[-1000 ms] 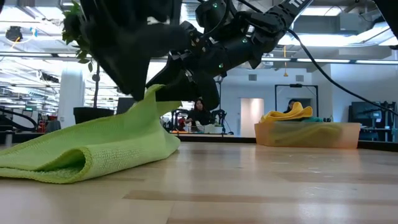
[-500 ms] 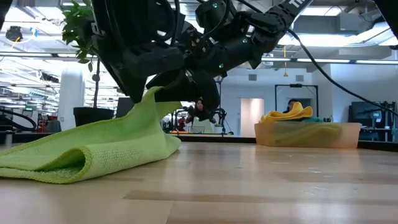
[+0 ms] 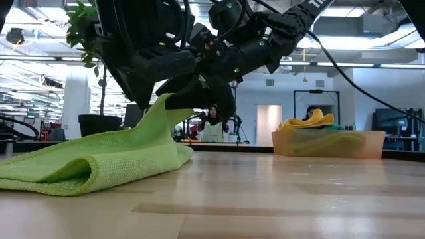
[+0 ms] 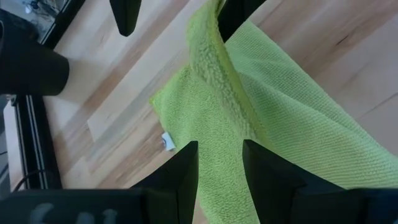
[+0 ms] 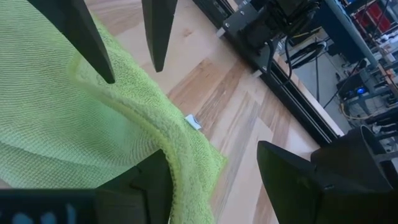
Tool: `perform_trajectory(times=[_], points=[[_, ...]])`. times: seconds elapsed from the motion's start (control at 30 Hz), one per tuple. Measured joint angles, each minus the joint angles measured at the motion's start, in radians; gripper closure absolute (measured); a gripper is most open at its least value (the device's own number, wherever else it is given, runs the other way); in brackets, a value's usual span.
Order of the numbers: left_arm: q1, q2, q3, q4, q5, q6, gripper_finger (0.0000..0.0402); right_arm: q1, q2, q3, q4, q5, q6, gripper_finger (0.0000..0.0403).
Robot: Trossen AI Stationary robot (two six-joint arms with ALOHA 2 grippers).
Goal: Fold microfiber towels
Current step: Fold the light green microfiber towel
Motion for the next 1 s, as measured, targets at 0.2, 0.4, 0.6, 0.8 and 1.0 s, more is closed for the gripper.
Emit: perform_trajectory(times=[0.2, 0.4, 0.6, 0.8, 1.0], points=[[0.015, -0.002, -0.046, 0.002, 0.008, -0.043, 0.0283, 0.0, 0.0, 0.0, -0.003, 0.0, 0.01, 0.0163], [0.034, -0.002, -0.15, 0.0, 0.128, -0.086, 0.0283, 0.0, 0.0, 0.0, -0.013, 0.0, 0.051, 0.0163], [0.033, -0.002, -0.186, 0.001, 0.135, -0.095, 0.0283, 0.0, 0.0, 0.0, -0.018, 0.0, 0.052, 0.0163], [0.031, -0.005, -0.176, 0.001, 0.152, -0.042, 0.0283, -0.003, 0.0, 0.0, -0.016, 0.0, 0.051, 0.0163], [0.0, -0.103, -0.124, 0.002, 0.109, 0.022, 0.0283, -0.017, 0.0, 0.0, -0.03, 0.001, 0.052, 0.0163]])
